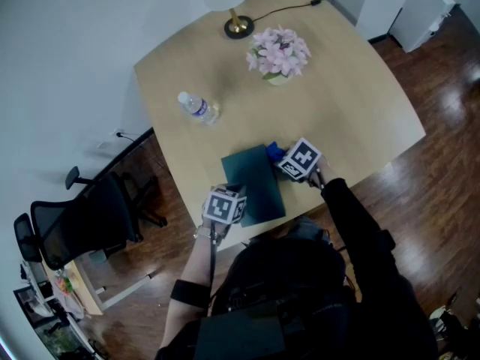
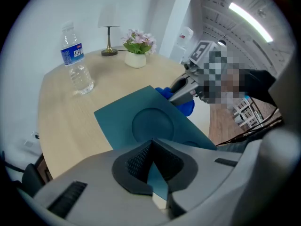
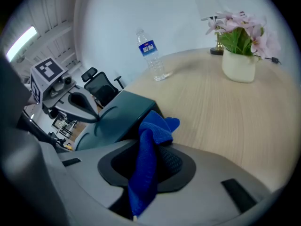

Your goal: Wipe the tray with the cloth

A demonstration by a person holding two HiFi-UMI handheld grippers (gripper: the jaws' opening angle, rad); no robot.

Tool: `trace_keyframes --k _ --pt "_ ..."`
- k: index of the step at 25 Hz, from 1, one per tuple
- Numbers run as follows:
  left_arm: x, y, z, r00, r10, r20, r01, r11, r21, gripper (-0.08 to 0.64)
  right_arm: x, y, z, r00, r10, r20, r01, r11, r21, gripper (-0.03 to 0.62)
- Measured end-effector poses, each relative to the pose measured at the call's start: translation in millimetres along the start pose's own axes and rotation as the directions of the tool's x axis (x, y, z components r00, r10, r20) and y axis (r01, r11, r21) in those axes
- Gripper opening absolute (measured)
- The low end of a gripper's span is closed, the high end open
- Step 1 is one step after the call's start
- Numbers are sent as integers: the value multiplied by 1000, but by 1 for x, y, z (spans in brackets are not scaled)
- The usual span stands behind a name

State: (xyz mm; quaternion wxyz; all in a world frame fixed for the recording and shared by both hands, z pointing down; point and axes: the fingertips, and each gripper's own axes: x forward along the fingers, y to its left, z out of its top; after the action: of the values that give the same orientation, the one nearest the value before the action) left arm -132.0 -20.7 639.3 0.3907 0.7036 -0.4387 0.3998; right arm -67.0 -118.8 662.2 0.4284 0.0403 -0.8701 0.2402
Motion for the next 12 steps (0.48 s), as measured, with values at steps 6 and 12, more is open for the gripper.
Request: trace_keyframes --k 6,12 --pt "0 2 3 1000 18 14 -18 999 29 0 -7 45 -64 997 39 -69 -37 999 33 97" --pt "2 5 0 1000 -5 12 4 1000 24 0 -10 98 -125 990 85 -110 -78 995 67 97"
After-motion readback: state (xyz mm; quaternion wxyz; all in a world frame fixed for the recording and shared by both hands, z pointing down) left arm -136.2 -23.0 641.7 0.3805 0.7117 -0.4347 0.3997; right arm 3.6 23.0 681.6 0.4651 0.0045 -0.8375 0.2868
